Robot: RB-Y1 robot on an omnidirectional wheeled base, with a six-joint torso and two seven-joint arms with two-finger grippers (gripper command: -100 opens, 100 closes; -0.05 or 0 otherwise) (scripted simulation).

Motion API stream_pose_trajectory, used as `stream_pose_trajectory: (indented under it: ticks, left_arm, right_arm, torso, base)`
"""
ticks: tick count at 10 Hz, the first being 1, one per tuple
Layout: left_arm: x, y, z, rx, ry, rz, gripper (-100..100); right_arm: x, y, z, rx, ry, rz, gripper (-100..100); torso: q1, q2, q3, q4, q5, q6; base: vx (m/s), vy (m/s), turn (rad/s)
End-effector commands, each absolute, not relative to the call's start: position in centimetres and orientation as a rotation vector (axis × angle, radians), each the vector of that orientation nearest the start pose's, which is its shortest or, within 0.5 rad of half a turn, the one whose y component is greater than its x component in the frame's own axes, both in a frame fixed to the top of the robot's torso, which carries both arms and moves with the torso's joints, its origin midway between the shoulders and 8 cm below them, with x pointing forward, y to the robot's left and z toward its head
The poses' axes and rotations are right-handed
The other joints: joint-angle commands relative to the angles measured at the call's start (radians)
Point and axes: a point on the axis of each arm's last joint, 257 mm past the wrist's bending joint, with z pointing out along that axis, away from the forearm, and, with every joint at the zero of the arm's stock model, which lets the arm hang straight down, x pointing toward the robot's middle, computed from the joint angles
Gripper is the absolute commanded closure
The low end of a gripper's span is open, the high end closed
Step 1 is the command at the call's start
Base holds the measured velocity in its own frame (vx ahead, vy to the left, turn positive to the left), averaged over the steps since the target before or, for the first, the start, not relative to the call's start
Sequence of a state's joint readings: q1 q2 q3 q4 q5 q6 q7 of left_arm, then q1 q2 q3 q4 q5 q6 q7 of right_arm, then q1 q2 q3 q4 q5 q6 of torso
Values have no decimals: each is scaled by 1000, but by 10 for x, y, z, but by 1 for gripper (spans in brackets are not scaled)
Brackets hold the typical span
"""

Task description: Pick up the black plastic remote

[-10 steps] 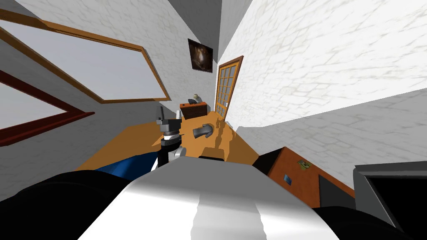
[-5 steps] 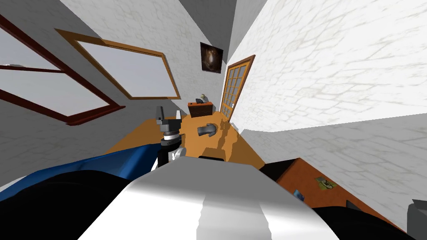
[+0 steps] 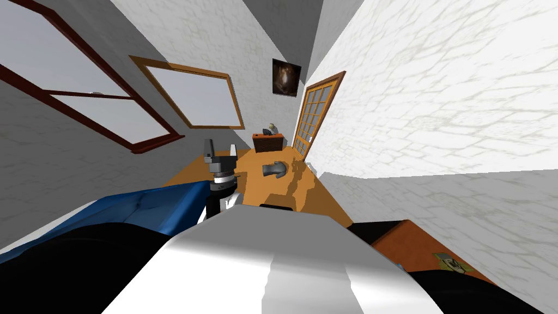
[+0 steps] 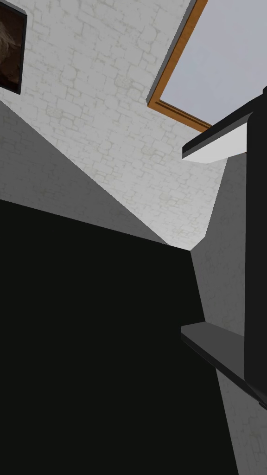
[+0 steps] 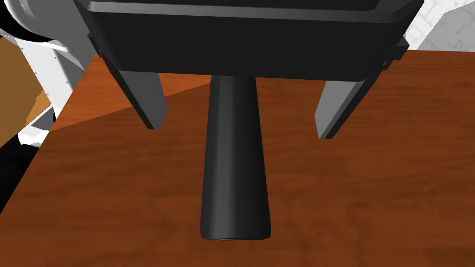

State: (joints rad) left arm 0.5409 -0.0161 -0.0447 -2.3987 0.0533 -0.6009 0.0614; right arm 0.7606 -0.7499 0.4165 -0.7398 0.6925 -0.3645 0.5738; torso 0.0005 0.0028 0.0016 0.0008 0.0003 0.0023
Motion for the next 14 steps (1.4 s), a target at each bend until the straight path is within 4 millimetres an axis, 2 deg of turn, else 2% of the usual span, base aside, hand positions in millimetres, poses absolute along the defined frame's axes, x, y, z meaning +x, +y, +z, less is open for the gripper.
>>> stream_pose_trajectory:
  ticks: [1,2,3,5,6,7,11,12,13,14]
  left_arm:
    - [297,271,80,-577,420,-1459,0]
    - [297,271,80,-577,420,-1459,0]
    - [297,271,80,-577,420,-1459,0]
    - [297,271,80,-576,420,-1459,0]
    - [297,271,80,-577,420,-1459,0]
    - [297,271,80,-577,420,-1459,0]
    - [297,271,80,-577,420,-1459,0]
    - [297,271,80,-577,420,-1459,0]
    - [297,271,80,-577,420,-1459,0]
    - [297,272,80,-577,420,-1459,0]
  right_arm:
    - [-204,-502,-566,-397,3103,-65,-100]
    - [-204,-502,-566,-398,3104,-63,0]
    - [-201,-492,-576,-384,3106,-63,-100]
    - [-197,-478,-589,-369,3109,-61,-100]
    - [-198,-483,-585,-378,3106,-58,-100]
    - [-197,-482,-586,-375,3108,-61,100]
    - [-198,-480,-586,-377,3107,-51,100]
    - [-198,-480,-586,-378,3107,-51,0]
    - [-201,-492,-576,-384,3106,-63,100]
    - [-203,-497,-571,-391,3105,-63,100]
  torso:
    - [0,0,0,0,0,0]
    - [0,-1,-1,0,0,0]
    - [1,-2,-1,0,0,0]
    - [-3,0,0,0,-1,0]
    - [0,-1,0,0,0,0]
    - [1,-2,-1,0,0,0]
    - [-5,0,0,1,-2,0]
    - [-6,0,0,1,-2,0]
    - [-6,0,0,1,-2,0]
    - [-6,-1,0,0,-1,1]
  base:
    - [-11,-2,9]
    - [0,0,0]
    - [-27,-28,66]
    - [-35,-36,62]
    - [-6,4,11]
    - [0,0,0]
    - [0,2,0]
    - [0,0,0]
    - [15,-3,-65]
    - [26,4,-89]
